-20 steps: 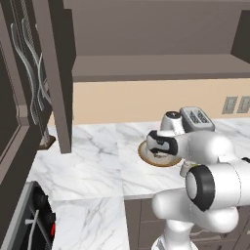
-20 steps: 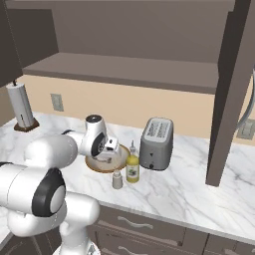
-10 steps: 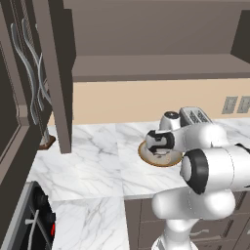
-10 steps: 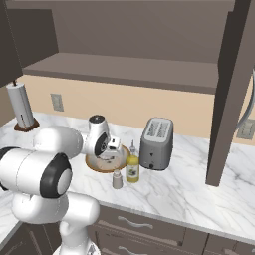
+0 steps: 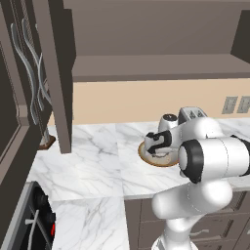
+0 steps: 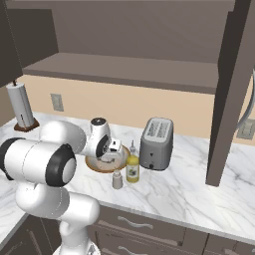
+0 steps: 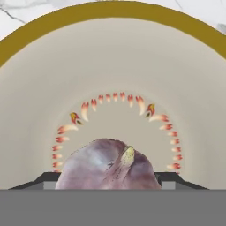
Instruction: Retrieve the bottle and the shaker from the cabinet and place them next to the mixing bowl on the counter. Then add garlic from the fridge to the mixing bowl.
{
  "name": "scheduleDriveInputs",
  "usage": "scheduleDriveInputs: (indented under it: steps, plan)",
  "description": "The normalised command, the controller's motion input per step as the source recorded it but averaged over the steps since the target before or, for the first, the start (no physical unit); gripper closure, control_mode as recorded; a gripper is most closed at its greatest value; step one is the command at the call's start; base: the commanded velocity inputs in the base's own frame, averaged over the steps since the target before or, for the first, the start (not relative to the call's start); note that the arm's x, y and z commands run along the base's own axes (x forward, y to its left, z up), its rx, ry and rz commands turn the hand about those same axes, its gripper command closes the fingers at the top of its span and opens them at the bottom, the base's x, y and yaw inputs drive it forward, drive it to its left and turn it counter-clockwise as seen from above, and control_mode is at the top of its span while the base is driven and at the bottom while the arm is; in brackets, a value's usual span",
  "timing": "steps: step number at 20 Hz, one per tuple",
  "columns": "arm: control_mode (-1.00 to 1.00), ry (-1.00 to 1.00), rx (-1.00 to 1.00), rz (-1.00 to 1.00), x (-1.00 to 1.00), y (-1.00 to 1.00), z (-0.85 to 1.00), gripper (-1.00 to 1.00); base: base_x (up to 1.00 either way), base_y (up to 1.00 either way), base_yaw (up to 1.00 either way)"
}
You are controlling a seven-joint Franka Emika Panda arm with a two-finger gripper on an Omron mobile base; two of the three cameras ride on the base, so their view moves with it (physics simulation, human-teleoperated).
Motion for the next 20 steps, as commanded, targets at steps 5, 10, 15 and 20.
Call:
scheduleDriveInputs:
  steps: [5,10,15,20]
  plan:
    - [-1.00,0.00,0.00,0.00,0.00,0.00,0.00,-1.00,0.00,0.00,0.00]
    - [-1.00,0.00,0.00,0.00,0.00,0.00,0.00,-1.00,0.00,0.00,0.00]
    - [-1.00,0.00,0.00,0.00,-0.01,0.00,0.17,-1.00,0.00,0.00,0.00]
    - [-1.00,-0.08,0.00,0.00,-0.29,0.00,0.66,-1.00,0.00,0.00,0.00]
